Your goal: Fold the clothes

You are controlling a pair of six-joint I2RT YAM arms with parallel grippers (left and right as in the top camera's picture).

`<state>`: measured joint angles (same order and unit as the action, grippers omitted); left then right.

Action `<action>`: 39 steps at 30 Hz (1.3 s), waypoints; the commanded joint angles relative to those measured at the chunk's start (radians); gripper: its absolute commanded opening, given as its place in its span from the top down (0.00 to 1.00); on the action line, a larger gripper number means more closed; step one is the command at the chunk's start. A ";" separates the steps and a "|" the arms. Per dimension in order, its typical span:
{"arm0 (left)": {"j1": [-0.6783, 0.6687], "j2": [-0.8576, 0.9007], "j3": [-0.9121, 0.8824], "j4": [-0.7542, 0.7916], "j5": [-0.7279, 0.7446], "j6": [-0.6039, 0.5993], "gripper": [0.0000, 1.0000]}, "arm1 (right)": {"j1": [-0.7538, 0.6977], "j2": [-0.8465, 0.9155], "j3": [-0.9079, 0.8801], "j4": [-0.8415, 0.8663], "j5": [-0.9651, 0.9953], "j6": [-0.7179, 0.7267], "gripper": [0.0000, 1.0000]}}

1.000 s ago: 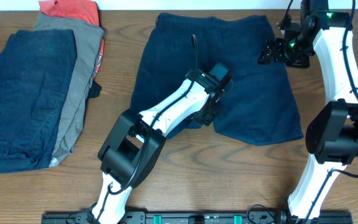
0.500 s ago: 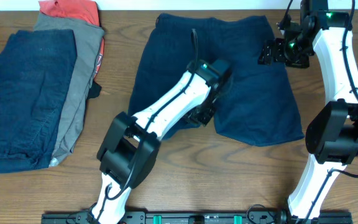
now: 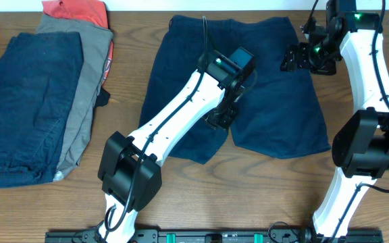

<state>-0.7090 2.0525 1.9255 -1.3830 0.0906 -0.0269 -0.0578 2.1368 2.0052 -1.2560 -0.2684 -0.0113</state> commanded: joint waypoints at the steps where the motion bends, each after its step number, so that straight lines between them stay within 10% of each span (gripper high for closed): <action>1: 0.001 0.000 -0.040 0.001 0.055 -0.005 0.94 | -0.007 0.001 -0.008 -0.001 0.003 -0.014 0.08; 7: 0.001 0.001 -0.181 0.085 0.115 -0.001 0.65 | -0.007 0.001 -0.008 -0.001 0.003 -0.028 0.08; 19: 0.000 0.001 -0.447 0.583 0.112 0.006 0.64 | -0.008 0.001 -0.008 -0.002 0.004 -0.028 0.08; 39: 0.162 -0.251 -0.239 0.379 0.127 0.050 0.55 | -0.023 0.001 -0.008 -0.292 0.015 -0.027 0.12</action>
<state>-0.6003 1.8748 1.6592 -1.0042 0.2150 0.0101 -0.0959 2.1368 2.0014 -1.5333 -0.2638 -0.0303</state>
